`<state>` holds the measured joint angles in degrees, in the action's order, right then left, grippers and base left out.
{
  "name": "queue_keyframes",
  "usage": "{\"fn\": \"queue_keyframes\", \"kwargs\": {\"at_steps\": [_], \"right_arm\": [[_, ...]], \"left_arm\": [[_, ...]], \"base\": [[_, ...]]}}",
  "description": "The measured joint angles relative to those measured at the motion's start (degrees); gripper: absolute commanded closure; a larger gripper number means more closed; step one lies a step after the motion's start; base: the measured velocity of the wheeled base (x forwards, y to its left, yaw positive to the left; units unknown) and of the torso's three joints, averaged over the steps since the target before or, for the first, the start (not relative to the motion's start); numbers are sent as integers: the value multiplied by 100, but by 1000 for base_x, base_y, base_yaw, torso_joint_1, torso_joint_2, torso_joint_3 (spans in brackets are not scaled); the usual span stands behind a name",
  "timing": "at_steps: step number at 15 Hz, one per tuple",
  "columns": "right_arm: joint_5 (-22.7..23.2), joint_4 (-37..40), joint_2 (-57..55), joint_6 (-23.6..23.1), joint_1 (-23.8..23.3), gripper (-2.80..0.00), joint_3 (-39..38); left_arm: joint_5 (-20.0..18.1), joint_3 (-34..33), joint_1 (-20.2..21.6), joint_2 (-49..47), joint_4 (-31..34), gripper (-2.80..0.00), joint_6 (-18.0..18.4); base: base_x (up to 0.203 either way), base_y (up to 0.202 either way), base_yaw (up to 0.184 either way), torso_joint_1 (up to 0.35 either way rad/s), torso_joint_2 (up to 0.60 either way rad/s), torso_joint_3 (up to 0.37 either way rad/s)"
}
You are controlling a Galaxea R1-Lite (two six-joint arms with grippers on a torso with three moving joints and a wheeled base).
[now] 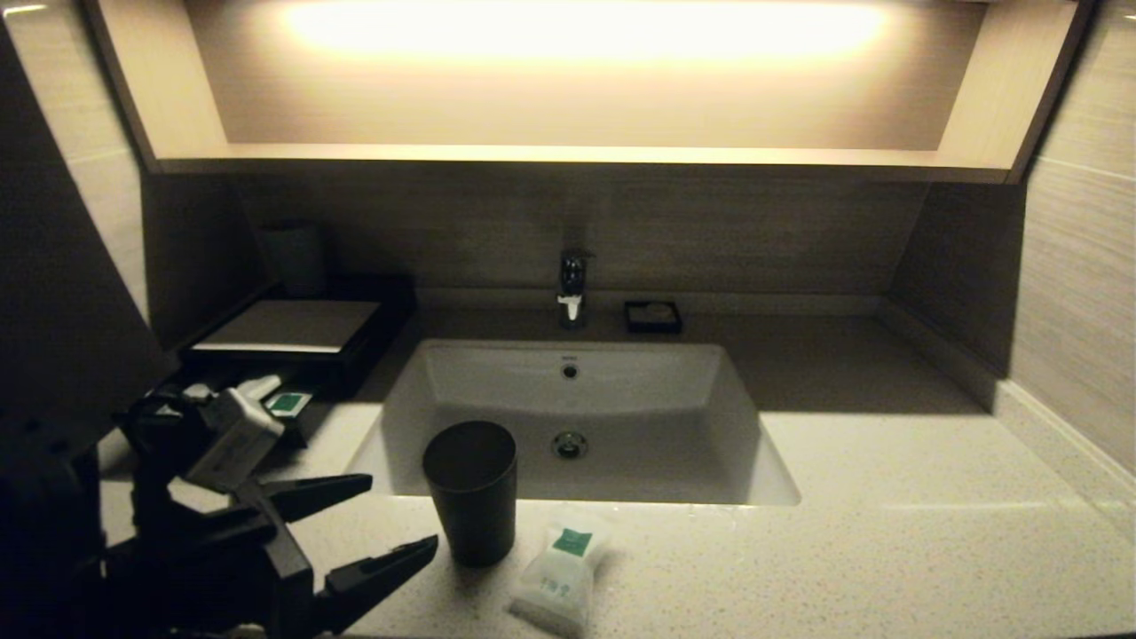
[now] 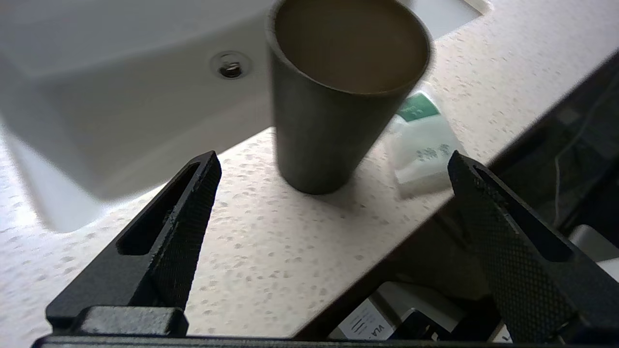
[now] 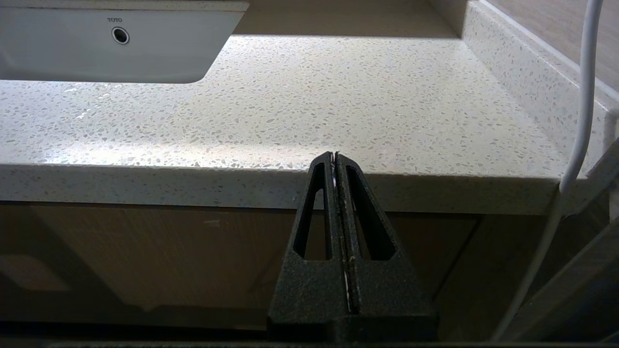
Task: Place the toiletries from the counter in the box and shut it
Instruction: Pick up the cup
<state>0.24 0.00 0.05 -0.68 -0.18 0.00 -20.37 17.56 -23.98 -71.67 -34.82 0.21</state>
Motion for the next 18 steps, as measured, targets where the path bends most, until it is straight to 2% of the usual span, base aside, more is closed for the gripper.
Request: {"fn": "queue_keyframes", "kwargs": {"at_steps": [7, 13, 18], "right_arm": [[-3, 0, 0, 1, 0, 0, 0], [0, 0, 0, 2, 0, 0, 0], [1, 0, 0, 0, 0, 0, 0]], "left_arm": [[0, -444, -306, -223, -682, -280, -26], [9, -741, -372, -794, -1907, -280, -173], [12, -894, -378, -1333, -2511, -280, -232]], "base": [[0, 0, 0, 0, 0, 0], [0, 0, 0, 0, 0, 0], [0, 0, 0, 0, 0, 0]]}}
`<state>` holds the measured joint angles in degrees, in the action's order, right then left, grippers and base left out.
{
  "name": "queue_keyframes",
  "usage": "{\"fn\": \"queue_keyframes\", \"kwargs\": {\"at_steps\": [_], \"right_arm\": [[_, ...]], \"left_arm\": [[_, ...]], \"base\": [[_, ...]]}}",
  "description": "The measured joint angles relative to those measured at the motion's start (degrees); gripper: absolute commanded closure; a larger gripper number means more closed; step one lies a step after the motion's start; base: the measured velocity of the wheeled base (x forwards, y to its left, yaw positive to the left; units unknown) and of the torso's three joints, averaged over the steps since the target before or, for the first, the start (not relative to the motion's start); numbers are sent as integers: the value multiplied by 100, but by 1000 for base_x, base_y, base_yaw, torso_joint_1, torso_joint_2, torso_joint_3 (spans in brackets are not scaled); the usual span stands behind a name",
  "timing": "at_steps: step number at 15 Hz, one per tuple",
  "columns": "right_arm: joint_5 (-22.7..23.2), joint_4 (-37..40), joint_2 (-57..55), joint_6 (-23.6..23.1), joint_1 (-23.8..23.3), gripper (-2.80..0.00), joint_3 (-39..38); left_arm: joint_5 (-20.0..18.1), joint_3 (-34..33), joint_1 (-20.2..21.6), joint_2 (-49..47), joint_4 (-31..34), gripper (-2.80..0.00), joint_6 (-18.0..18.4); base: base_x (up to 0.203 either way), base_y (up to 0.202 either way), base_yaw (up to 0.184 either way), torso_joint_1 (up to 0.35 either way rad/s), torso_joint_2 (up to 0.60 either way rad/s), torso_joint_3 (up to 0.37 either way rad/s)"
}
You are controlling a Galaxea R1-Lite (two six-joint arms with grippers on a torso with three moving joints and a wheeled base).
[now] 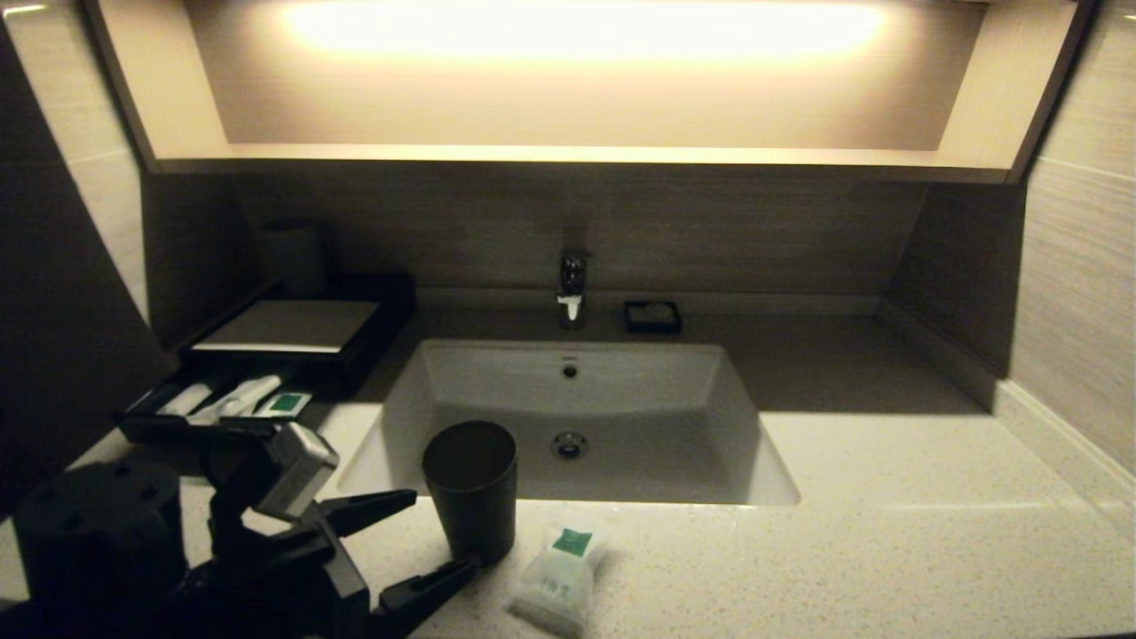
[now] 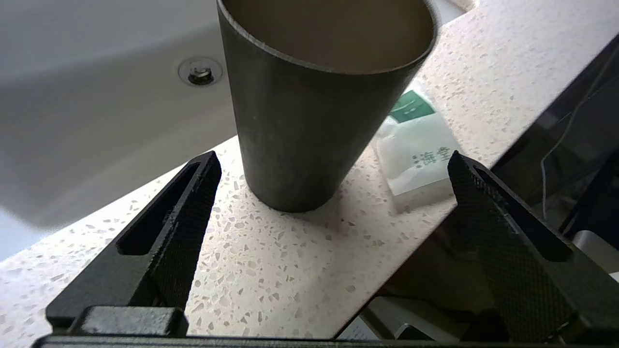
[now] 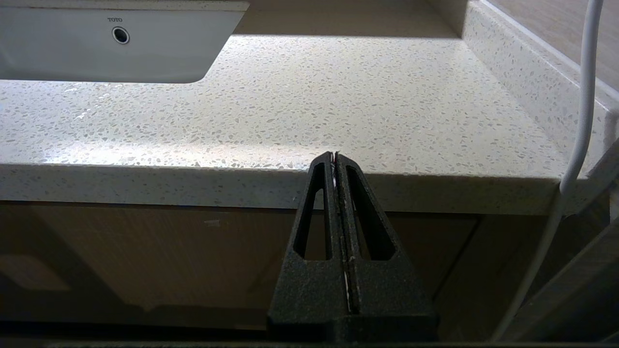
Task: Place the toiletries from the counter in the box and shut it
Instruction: Pick up the cup
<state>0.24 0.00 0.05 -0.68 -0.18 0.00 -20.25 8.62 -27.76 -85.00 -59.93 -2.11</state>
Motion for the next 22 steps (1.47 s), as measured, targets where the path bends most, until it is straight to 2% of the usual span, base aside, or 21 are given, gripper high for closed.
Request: {"fn": "queue_keyframes", "kwargs": {"at_steps": [5, 15, 22], "right_arm": [[-2, 0, 0, 0, 0, 0, 0], [0, 0, 0, 2, 0, 0, 0], [-2, 0, 0, 2, 0, 0, 0]], "left_arm": [[-1, -18, -2, -410, -462, -280, -10], [9, 47, -189, -754, -749, -280, 41], [30, 44, -195, -1250, -1503, -280, 24]], "base": [[0, 0, 0, 0, 0, 0], [0, 0, 0, 0, 0, 0], [0, 0, 0, 0, 0, 0]]}}
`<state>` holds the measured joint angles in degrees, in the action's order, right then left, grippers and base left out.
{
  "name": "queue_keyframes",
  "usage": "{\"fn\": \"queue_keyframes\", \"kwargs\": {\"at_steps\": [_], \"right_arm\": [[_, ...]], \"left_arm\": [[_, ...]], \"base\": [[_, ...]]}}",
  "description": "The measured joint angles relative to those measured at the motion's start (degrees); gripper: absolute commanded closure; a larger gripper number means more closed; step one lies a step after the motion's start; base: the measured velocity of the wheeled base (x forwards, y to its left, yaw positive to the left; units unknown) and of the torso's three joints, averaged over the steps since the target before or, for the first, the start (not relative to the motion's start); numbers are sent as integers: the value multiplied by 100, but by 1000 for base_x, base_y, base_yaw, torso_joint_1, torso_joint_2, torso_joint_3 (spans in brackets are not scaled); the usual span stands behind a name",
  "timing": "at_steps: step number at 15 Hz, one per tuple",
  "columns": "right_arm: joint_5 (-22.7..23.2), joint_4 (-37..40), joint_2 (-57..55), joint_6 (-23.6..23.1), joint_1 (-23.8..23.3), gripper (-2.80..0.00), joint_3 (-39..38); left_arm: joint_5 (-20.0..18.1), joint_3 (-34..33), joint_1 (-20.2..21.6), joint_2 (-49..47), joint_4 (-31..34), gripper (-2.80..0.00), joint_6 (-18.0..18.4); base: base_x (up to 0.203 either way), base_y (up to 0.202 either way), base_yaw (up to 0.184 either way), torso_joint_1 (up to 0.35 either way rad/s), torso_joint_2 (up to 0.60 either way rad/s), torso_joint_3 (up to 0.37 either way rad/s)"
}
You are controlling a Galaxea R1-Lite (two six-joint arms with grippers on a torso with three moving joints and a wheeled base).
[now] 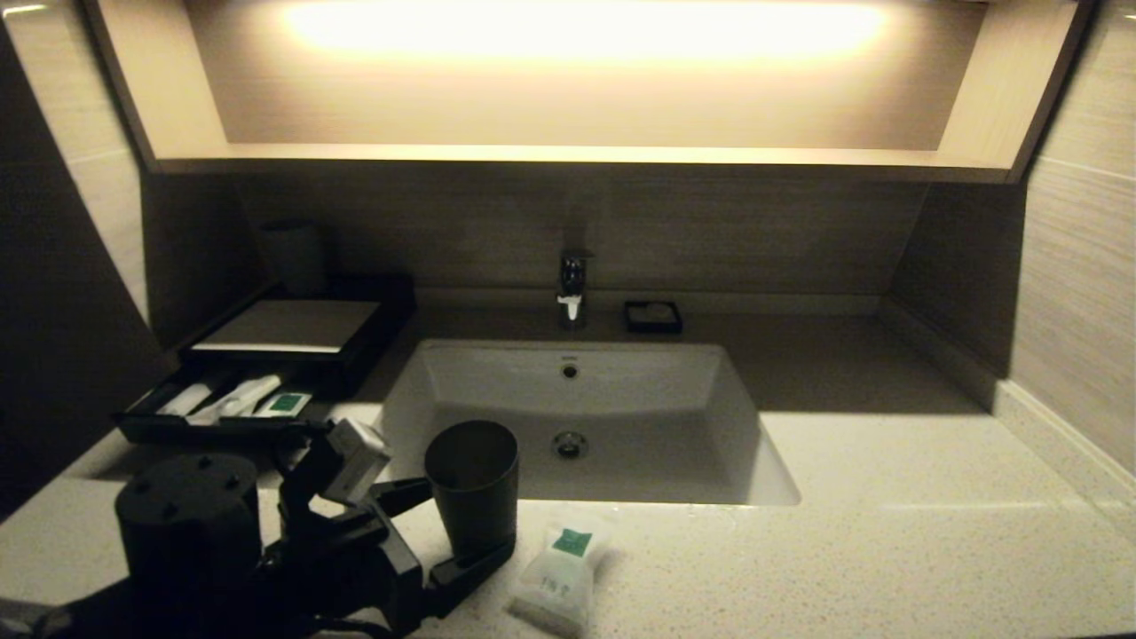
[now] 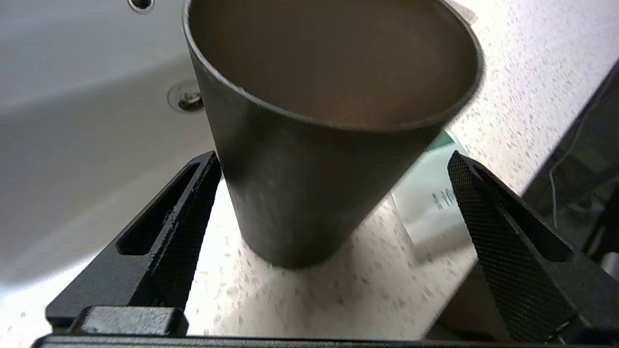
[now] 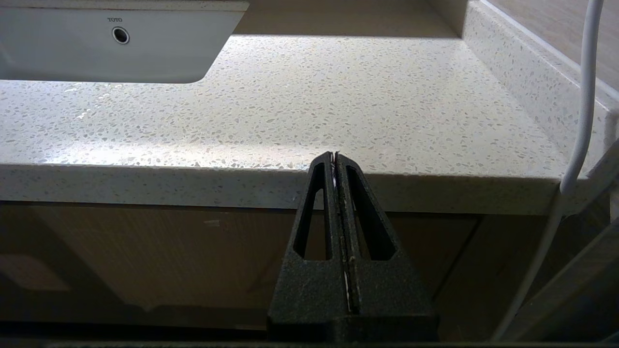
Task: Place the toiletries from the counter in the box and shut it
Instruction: Pick up the cup
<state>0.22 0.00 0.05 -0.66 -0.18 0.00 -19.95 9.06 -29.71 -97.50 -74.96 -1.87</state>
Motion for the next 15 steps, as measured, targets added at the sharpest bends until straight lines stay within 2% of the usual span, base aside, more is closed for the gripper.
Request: {"fn": "queue_keyframes", "kwargs": {"at_steps": [3, 14, 15], "right_arm": [[0, 0, 0, -1, 0, 0, 0], [2, 0, 0, -5, 0, 0, 0], [2, 0, 0, -4, 0, 0, 0]], "left_arm": [[11, -5, 2, -221, -240, -280, -13], [12, 133, 0, -536, -388, -280, -24], [12, 133, 0, -559, -435, 0, -27]], "base": [[0, 0, 0, 0, 0, 0], [0, 0, 0, 0, 0, 0], [0, 0, 0, 0, 0, 0]]}}
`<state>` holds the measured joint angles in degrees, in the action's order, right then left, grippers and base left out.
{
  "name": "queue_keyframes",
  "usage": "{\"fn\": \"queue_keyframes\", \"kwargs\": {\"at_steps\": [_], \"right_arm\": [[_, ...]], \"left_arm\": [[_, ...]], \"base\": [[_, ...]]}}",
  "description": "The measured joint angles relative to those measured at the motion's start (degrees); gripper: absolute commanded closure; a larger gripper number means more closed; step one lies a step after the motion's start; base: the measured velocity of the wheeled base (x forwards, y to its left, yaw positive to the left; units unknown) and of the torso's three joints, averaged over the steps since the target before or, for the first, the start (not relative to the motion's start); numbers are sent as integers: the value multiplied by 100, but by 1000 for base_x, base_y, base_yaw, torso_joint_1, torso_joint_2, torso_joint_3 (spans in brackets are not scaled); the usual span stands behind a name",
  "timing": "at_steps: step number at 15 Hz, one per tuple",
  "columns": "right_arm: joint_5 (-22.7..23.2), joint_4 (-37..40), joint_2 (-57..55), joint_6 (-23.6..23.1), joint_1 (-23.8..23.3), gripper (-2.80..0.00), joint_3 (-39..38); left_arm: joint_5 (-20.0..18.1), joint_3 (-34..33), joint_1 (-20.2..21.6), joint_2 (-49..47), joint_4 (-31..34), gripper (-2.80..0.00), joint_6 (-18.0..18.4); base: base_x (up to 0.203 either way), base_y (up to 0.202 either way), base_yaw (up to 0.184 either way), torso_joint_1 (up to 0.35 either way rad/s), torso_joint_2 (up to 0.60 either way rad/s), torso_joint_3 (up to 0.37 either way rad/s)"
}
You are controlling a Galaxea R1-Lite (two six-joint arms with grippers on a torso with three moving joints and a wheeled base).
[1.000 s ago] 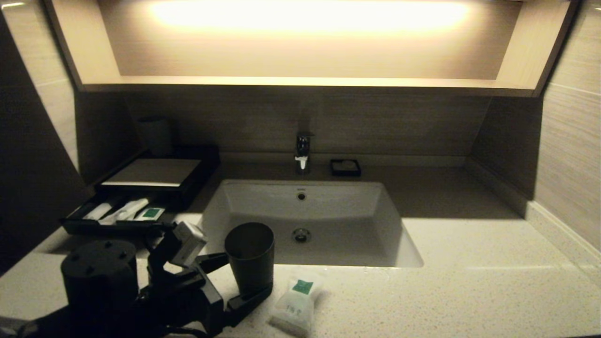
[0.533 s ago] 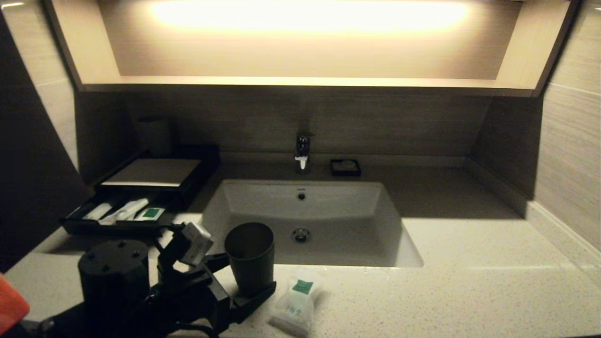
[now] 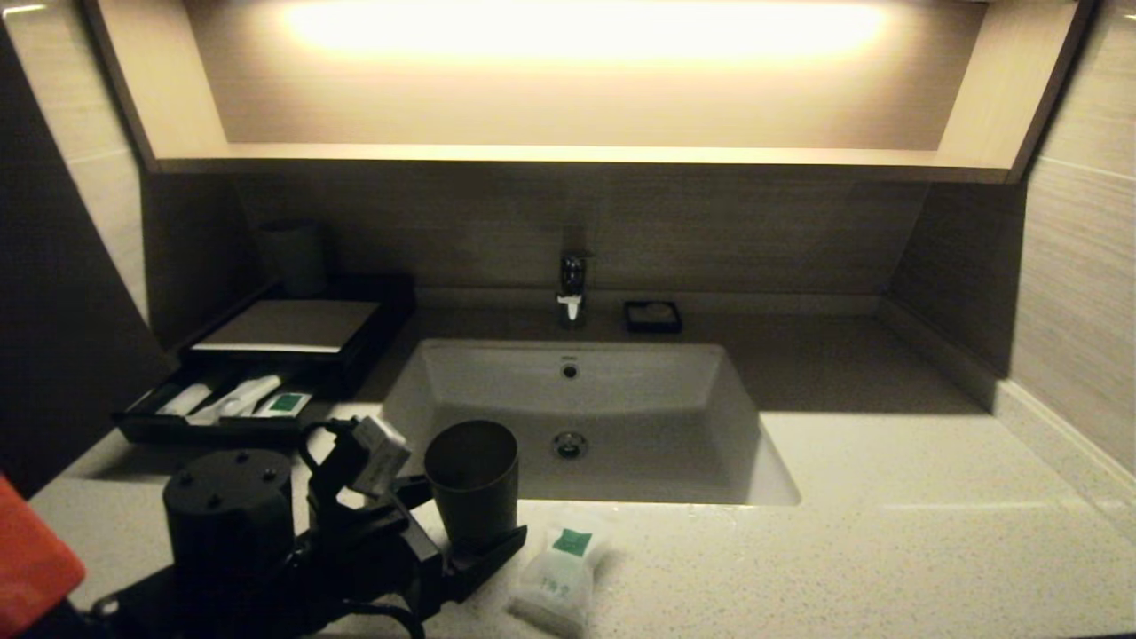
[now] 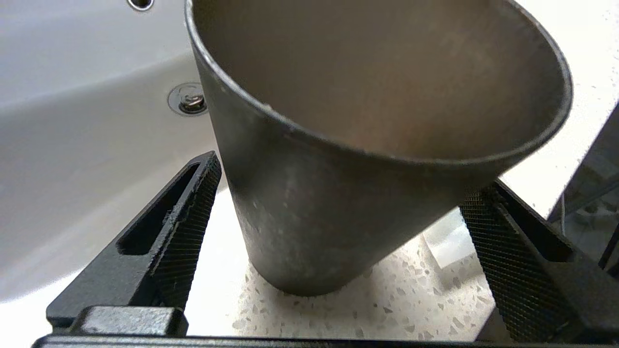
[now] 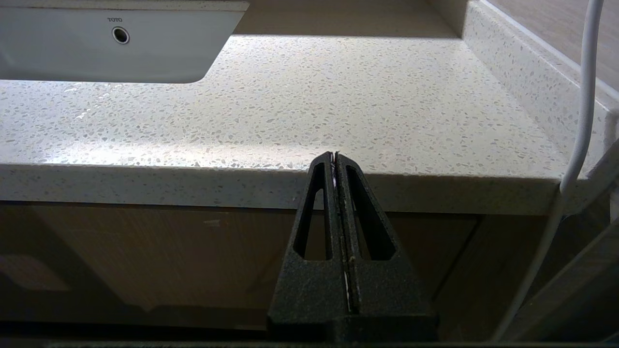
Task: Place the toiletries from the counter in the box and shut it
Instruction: Pick up the cup
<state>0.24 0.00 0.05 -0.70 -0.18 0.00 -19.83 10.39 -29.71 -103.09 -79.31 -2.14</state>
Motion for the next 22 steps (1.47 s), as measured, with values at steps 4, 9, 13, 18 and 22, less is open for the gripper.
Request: {"fn": "queue_keyframes", "kwargs": {"at_steps": [4, 9, 13, 18, 22], "right_arm": [[0, 0, 0, 4, 0, 0, 0], [-2, 0, 0, 3, 0, 0, 0], [-2, 0, 0, 1, 0, 0, 0], [0, 0, 0, 4, 0, 0, 0], [0, 0, 0, 4, 0, 0, 0]], "left_arm": [[3, 0, 0, -54, -35, 0, -5], [16, -16, 6, -33, -38, 0, -11], [32, -16, 73, 90, -37, 0, -28], [63, 132, 517, 413, 174, 0, -134], [71, 885, 1223, 657, 1095, 0, -132]], "base": [[0, 0, 0, 0, 0, 0], [0, 0, 0, 0, 0, 0], [0, 0, 0, 0, 0, 0], [0, 0, 0, 0, 0, 0], [0, 0, 0, 0, 0, 0]]}}
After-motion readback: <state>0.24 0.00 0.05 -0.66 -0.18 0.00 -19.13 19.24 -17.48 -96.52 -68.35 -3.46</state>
